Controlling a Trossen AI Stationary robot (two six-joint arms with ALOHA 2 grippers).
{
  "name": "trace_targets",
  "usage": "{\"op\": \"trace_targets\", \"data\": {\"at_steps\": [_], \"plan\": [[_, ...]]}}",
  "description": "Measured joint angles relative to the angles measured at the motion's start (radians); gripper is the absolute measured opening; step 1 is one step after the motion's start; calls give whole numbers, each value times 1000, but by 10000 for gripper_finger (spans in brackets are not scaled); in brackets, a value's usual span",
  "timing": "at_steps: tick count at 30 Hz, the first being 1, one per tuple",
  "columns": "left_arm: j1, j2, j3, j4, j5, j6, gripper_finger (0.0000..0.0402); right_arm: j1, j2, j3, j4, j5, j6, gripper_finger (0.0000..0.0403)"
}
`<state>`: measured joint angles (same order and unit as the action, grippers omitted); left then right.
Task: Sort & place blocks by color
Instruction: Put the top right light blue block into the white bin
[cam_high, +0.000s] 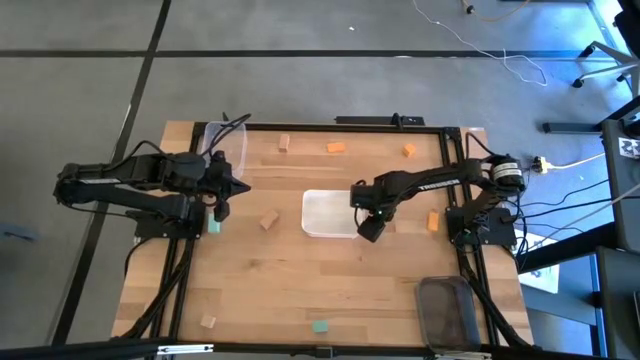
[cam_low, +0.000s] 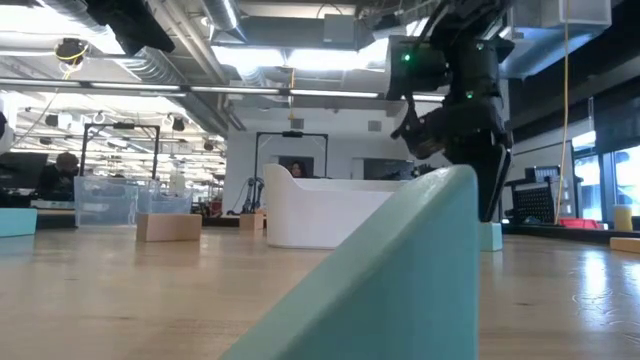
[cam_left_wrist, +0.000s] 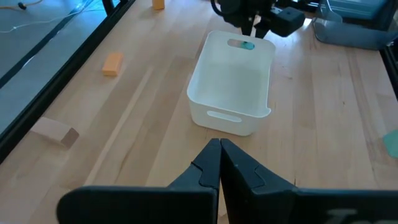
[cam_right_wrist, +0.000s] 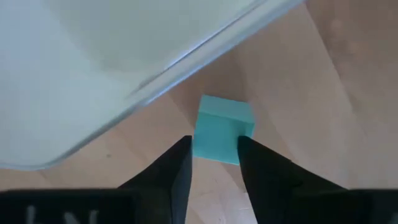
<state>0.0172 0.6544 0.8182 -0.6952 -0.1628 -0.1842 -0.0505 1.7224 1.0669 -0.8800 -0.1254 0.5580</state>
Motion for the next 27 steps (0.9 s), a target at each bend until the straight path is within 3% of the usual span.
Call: {"op": "trace_targets", "data": {"at_steps": [19,27], "plan": [[0,1,19,-12,0,1,0,0,17,36,-42,36,-61,135],[0,87,163,-224,15,2,0,0,15,120,-68,33,-101,135]]}}
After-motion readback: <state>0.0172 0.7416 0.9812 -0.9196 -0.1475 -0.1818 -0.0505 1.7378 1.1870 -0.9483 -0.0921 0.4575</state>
